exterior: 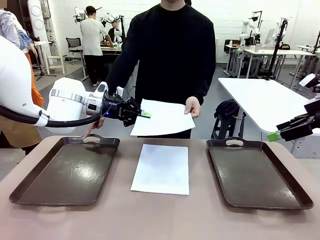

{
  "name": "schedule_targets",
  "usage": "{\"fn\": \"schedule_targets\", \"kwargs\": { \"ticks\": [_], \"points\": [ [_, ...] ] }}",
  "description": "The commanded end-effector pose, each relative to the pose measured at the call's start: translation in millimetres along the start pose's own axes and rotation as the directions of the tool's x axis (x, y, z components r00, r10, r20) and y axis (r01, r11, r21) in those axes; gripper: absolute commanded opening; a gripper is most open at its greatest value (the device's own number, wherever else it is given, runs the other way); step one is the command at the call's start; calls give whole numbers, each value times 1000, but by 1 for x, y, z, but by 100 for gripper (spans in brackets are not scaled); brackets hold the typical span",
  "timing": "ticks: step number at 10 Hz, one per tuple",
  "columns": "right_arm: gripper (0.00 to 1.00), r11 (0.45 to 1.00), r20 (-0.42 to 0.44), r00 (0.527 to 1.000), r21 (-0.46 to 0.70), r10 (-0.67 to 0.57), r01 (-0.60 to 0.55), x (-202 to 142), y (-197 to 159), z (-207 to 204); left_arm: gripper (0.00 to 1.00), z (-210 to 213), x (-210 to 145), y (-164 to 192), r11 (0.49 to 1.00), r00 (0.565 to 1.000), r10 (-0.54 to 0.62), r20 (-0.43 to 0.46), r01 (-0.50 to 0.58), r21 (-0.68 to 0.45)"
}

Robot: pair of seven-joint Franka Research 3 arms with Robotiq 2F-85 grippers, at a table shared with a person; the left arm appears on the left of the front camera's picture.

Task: Sort the A4 documents.
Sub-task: Receive the A4 Paper.

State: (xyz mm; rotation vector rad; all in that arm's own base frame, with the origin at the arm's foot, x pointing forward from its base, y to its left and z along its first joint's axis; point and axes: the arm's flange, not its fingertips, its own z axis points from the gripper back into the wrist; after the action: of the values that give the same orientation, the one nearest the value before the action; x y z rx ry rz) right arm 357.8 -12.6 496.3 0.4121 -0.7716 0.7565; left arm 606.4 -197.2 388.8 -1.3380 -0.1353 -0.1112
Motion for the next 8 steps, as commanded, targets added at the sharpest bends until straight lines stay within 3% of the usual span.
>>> {"fn": "schedule_targets", "kwargs": {
  "ticks": [1, 6, 8],
  "points": [
    [100, 1000, 13, 1000, 18, 7, -7, -1, -3, -3, 0, 2, -2, -1, 999, 999, 23, 24, -22, -25],
    [100, 1000, 13, 1000, 18, 7, -7, -1, -3, -3, 0, 6, -2, -4, 999, 999, -33, 18, 34, -21],
    [100, 1000, 13, 1000, 18, 7, -7, -1, -3, -3, 0, 2, 1, 0, 1000, 1000, 0, 6, 0, 2]
  ]
}}
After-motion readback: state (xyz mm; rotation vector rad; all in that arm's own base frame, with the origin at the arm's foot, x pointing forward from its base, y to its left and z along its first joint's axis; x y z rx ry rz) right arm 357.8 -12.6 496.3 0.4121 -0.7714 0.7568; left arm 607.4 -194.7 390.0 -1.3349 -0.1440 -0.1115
